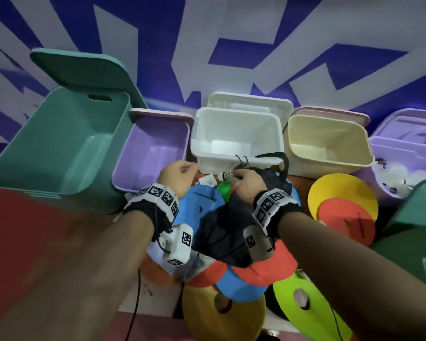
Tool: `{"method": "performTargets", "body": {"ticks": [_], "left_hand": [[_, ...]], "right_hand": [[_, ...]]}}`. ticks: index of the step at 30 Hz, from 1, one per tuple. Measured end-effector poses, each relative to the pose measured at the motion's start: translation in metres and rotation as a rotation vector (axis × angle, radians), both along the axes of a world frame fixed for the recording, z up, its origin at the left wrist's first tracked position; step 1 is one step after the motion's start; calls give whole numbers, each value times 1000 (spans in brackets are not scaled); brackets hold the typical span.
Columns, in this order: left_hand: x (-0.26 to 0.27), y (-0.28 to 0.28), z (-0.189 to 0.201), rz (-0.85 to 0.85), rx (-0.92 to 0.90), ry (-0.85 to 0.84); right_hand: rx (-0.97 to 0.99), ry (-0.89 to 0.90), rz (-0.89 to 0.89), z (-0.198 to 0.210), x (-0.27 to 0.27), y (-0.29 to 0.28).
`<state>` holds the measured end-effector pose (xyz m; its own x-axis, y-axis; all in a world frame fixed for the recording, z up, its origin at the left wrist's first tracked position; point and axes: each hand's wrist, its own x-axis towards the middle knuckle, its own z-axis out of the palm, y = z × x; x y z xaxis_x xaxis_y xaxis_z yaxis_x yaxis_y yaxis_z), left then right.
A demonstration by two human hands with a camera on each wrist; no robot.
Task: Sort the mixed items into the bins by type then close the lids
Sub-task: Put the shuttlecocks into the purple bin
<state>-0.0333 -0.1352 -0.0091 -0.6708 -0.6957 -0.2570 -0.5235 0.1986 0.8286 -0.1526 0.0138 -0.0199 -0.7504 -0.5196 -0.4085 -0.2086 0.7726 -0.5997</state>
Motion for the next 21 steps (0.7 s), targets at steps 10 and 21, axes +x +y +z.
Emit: {"method": "performTargets", "body": {"ticks": [10, 21], "left_hand": [[-95, 71, 49, -139, -31, 87], [-195, 209, 86, -337, -27, 160]], "right_hand": [[-274, 172, -189, 98, -34, 83], [-383, 231, -424, 133, -115, 216]]}}
